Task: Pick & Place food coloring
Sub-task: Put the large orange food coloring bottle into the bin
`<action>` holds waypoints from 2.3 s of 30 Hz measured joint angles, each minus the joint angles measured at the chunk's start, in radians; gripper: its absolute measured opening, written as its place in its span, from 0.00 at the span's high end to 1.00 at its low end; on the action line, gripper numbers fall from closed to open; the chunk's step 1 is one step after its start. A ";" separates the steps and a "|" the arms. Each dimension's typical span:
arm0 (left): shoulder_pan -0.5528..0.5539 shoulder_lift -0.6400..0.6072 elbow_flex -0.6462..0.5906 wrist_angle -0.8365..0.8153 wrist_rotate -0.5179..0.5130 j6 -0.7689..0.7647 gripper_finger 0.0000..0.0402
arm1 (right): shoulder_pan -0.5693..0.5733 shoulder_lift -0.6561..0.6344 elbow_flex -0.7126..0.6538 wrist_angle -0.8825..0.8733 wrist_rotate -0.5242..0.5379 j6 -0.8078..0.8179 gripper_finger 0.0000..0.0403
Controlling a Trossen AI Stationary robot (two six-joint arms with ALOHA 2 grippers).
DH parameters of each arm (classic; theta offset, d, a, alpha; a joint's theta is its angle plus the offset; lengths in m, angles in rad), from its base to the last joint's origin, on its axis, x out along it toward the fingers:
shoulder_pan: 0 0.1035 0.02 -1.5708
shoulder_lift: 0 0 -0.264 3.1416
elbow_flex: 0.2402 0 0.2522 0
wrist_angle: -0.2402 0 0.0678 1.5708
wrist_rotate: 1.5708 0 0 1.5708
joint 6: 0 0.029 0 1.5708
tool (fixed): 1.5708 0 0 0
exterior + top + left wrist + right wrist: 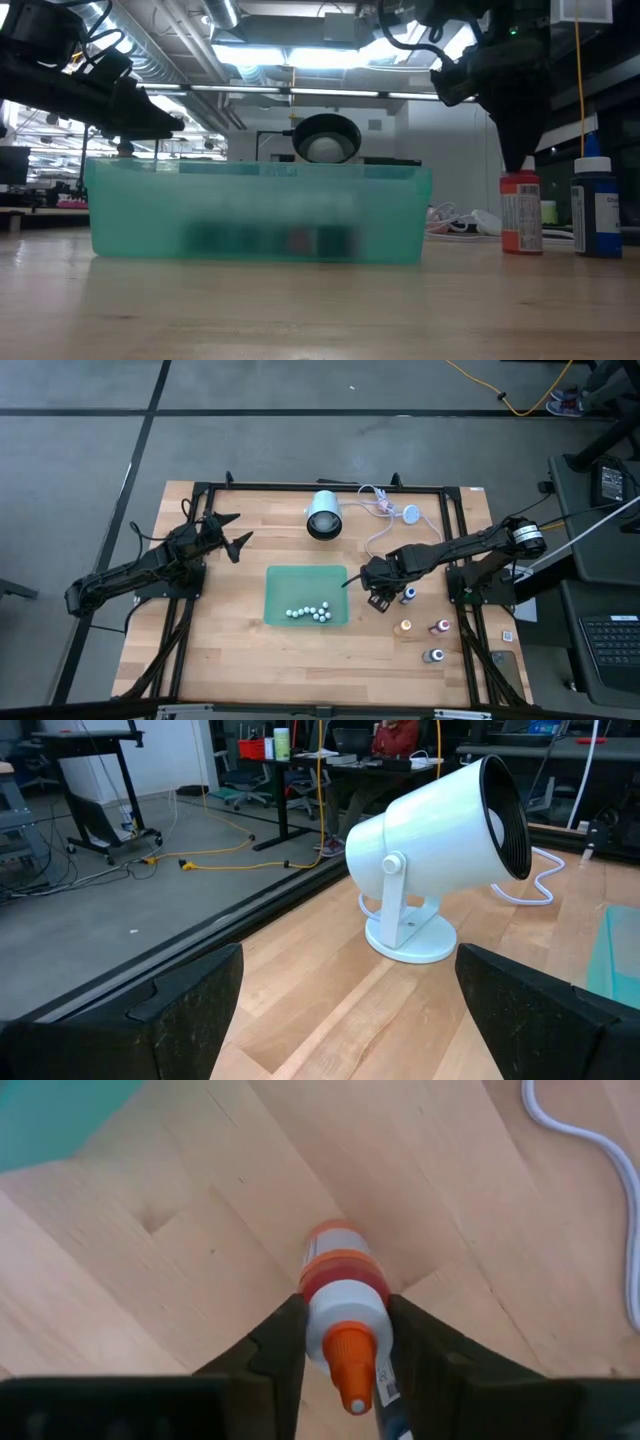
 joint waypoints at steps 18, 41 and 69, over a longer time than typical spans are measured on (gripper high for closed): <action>0.000 0.000 0.000 0.000 0.000 0.000 0.10 | -0.001 0.034 0.219 -0.241 -0.035 -0.216 0.70; 0.000 0.000 0.000 0.000 0.000 0.000 0.10 | -0.066 0.377 0.868 -0.519 -0.031 -0.499 0.70; 0.000 0.000 0.000 0.000 0.000 0.000 0.10 | -0.091 0.651 1.143 -0.240 0.010 -0.717 0.70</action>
